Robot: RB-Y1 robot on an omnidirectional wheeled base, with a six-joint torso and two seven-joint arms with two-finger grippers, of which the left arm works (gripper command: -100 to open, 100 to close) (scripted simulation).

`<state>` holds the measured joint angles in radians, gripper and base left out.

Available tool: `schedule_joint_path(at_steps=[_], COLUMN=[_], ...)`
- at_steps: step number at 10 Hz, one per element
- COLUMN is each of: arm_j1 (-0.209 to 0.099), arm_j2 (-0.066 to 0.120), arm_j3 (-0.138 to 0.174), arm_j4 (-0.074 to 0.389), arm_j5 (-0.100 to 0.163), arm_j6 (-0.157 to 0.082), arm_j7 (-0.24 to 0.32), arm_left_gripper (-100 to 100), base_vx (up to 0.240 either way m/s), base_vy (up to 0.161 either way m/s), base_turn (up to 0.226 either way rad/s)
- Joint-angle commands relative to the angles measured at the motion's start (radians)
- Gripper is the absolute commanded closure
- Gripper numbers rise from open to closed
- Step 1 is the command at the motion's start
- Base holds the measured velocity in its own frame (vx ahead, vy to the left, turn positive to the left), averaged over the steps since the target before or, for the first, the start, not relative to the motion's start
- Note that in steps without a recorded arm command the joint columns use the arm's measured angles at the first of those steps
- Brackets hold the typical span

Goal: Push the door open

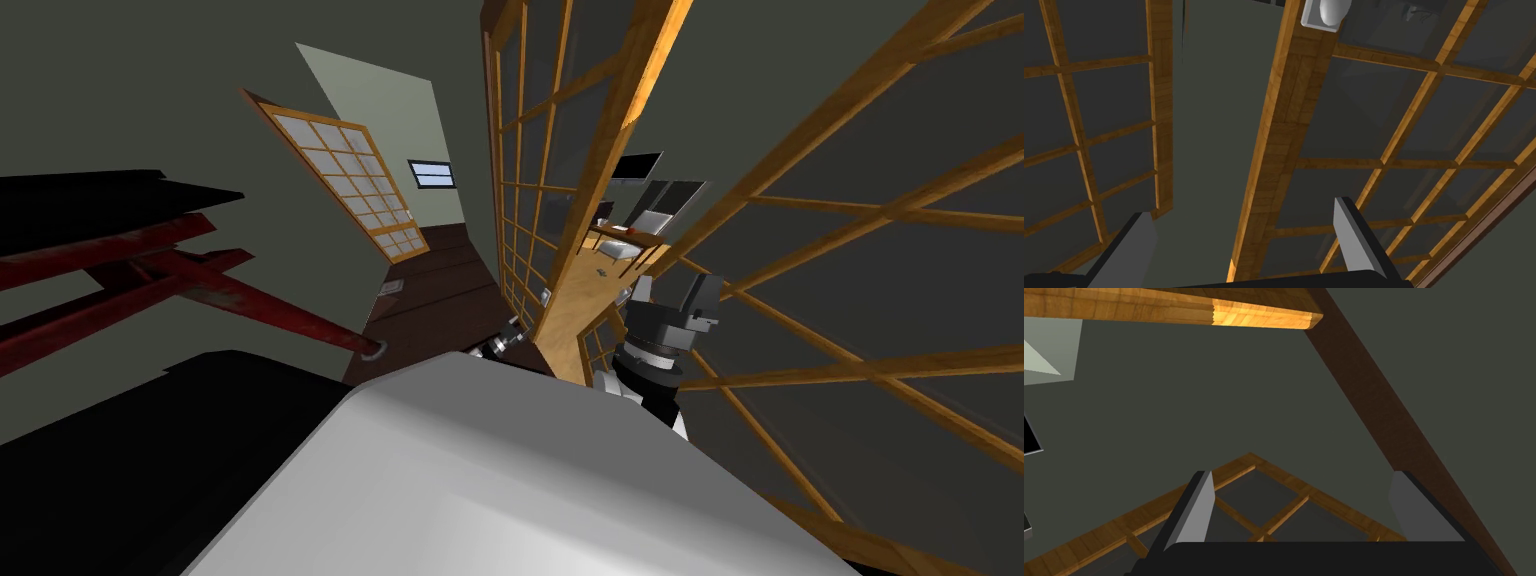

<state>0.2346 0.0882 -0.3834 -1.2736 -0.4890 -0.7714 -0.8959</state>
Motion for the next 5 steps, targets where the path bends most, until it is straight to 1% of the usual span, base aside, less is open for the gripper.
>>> schedule_joint_path(at_steps=[1,2,3,5], arm_j1=[-0.004,-0.008,-0.014,-0.020], arm_j2=[-0.006,-0.007,-0.011,-0.016], arm_j3=[-0.012,-0.017,-0.027,-0.037], arm_j4=[0.030,0.045,0.075,0.103], arm_j5=[-0.013,-0.019,-0.030,-0.040], arm_j6=[-0.007,-0.011,-0.018,-0.024], arm_j7=[-0.032,-0.046,-0.073,-0.098], arm_left_gripper=[-100,-100,-100,-100], base_vx=[0.140,0.127,0.152,0.121], base_vy=[0.050,0.024,0.054,0.057], base_turn=[0.007,0.008,0.015,0.006])
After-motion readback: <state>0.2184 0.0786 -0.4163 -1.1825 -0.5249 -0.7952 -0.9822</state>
